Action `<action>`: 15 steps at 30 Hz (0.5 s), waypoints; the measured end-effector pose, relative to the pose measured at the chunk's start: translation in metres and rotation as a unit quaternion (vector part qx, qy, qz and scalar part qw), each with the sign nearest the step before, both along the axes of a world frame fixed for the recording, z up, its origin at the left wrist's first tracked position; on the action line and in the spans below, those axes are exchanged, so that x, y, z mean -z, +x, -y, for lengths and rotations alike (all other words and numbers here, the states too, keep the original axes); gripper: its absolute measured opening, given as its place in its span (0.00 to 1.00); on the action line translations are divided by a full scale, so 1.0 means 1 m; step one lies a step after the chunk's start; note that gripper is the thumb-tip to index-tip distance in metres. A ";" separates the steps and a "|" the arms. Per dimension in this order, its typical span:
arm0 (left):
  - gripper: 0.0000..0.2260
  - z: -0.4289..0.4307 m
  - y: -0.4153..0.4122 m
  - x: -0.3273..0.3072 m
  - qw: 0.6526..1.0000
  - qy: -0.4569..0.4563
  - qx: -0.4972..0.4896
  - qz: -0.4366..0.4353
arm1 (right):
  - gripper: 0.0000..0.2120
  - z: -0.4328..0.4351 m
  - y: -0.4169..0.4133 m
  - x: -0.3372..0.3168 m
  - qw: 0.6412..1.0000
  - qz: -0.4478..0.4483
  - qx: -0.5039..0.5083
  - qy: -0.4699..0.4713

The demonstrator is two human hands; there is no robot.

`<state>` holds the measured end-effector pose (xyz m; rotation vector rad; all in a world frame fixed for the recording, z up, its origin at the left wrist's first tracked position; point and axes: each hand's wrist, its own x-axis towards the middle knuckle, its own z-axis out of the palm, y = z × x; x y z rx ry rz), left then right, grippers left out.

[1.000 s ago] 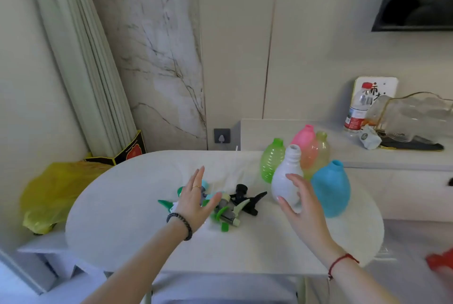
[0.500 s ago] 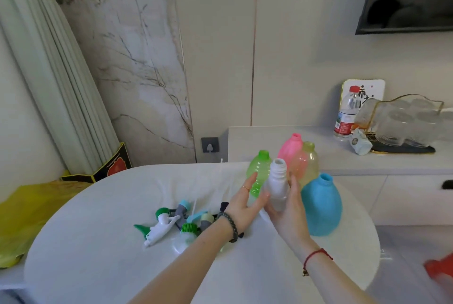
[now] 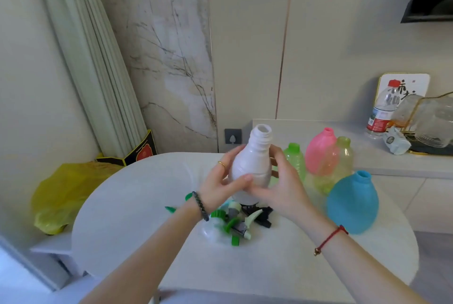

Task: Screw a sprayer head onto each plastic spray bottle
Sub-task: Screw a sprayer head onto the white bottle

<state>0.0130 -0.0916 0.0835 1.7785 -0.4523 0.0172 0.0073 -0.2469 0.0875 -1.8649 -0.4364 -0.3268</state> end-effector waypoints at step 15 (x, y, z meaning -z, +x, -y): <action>0.20 -0.164 -0.048 0.039 0.981 0.013 -0.187 -0.044 | 0.18 -0.095 0.018 0.027 0.958 -0.074 -0.171 -0.219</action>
